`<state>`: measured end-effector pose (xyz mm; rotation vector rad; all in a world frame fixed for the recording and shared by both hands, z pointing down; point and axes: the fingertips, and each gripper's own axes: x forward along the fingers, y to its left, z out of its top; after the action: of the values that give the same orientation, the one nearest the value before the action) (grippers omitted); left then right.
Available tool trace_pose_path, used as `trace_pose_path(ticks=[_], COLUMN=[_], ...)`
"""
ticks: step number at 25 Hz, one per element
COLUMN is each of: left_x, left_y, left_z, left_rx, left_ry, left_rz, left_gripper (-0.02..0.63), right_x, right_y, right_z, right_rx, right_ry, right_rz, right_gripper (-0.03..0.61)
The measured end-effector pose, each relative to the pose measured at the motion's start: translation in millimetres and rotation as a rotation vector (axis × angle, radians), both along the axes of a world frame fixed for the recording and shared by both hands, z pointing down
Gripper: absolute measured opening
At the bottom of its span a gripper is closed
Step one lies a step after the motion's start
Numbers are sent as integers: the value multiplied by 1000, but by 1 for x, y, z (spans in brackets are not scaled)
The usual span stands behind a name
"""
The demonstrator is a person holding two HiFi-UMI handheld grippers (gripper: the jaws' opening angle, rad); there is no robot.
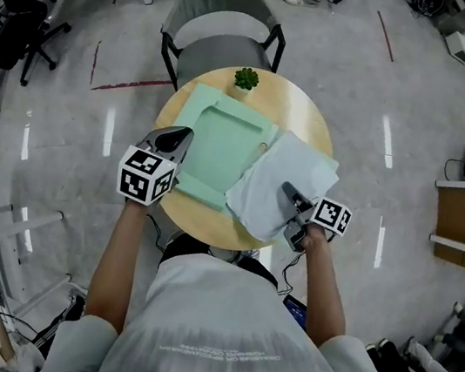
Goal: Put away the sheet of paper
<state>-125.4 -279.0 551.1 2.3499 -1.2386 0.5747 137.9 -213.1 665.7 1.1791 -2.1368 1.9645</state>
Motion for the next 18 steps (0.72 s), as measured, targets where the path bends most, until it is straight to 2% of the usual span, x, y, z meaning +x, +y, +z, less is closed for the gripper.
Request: trace_pose_path(ticks=[9, 18], left_x=[-5, -15], left_y=[-12, -15], left_z=[17, 35], left_rx=[-40, -79], left_ry=[-1, 7], left_rz=[12, -2], left_gripper=[23, 23], right_x=[-17, -31], right_y=[1, -10], right_z=[26, 41], right_rx=[-40, -78], right_ry=[17, 29], right_rz=[-89, -129], right_gripper=[29, 29])
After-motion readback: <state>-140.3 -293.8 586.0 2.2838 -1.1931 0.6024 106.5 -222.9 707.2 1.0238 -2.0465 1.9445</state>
